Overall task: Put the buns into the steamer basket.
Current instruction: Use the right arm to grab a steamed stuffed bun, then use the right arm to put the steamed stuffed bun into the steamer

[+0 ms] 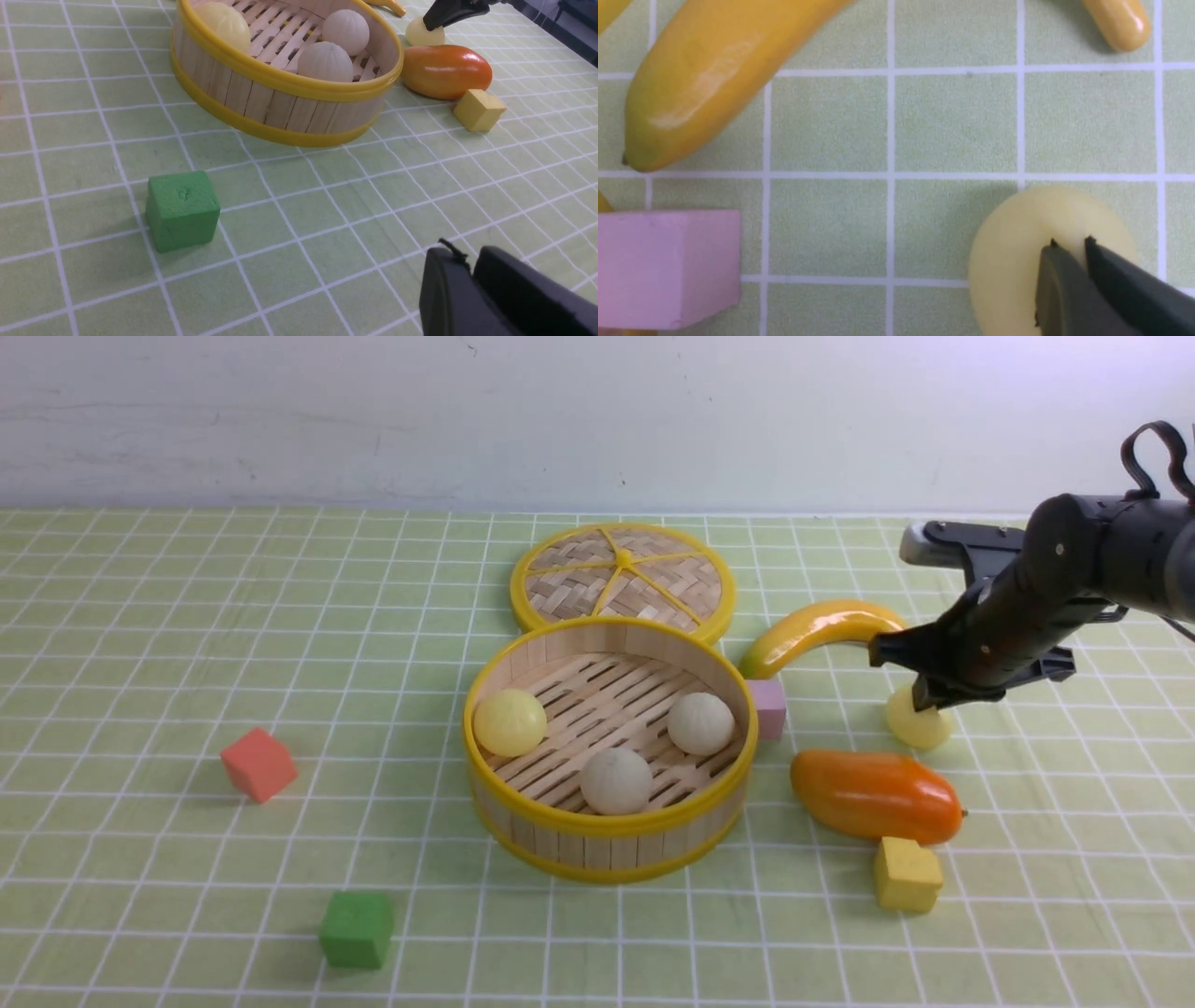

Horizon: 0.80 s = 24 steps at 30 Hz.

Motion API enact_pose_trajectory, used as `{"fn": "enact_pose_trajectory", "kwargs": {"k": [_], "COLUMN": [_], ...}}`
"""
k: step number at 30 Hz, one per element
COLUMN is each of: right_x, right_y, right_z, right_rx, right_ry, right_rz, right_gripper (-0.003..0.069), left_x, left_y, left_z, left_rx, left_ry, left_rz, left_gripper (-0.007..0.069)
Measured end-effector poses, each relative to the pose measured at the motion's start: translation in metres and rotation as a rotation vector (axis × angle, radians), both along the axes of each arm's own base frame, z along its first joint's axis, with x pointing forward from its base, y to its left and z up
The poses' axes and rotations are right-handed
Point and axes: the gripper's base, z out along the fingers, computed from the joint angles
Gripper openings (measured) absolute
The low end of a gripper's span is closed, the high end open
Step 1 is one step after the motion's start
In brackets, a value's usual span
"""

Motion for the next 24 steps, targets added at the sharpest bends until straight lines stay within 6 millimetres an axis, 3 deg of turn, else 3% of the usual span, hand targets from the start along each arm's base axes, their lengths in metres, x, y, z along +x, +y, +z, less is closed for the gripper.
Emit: {"fn": "enact_pose_trajectory", "kwargs": {"k": [6,8,11,14,16,17,19,21,22,24], "right_x": [-0.005,-0.012,-0.022,-0.032,-0.035,-0.035,-0.036,-0.034,-0.034,-0.030], "right_y": [0.001,0.012,0.039,0.088,0.113,0.116,0.145,0.167,0.167,0.182], "right_z": [0.017,0.046,0.075,0.099,0.100,0.099,0.089,0.071,0.069,0.045], "right_rx": [-0.001,0.016,0.068,0.160,0.187,0.193,0.210,0.210,0.210,0.203], "right_ry": [-0.019,-0.081,-0.154,-0.249,-0.279,-0.279,-0.298,-0.292,-0.287,-0.276], "right_rz": [0.020,0.074,0.167,0.303,0.376,0.378,0.445,0.478,0.478,0.483], "right_gripper": [0.0000,0.0000,0.0000,0.0007,0.0008,0.0008,0.0011,0.0012,0.0013,0.0024], "left_x": [0.000,0.000,0.000,0.000,0.000,0.000,0.000,0.000,0.000,0.000], "left_y": [0.000,0.000,0.000,0.000,0.000,0.000,0.000,0.000,0.000,0.000], "left_z": [0.000,0.000,0.000,0.000,0.000,0.000,0.000,0.000,0.000,0.000], "left_rx": [0.000,0.000,0.000,0.000,0.000,0.000,0.000,0.000,0.000,0.000], "left_ry": [0.000,0.000,0.000,0.000,0.000,0.000,0.000,0.000,0.000,0.000], "left_rz": [0.000,0.000,0.000,0.000,0.000,0.000,0.000,0.000,0.000,0.000], "left_gripper": [0.0078,0.0078,0.0078,0.0081,0.0082,0.0082,0.0084,0.0086,0.0086,0.0091]}}
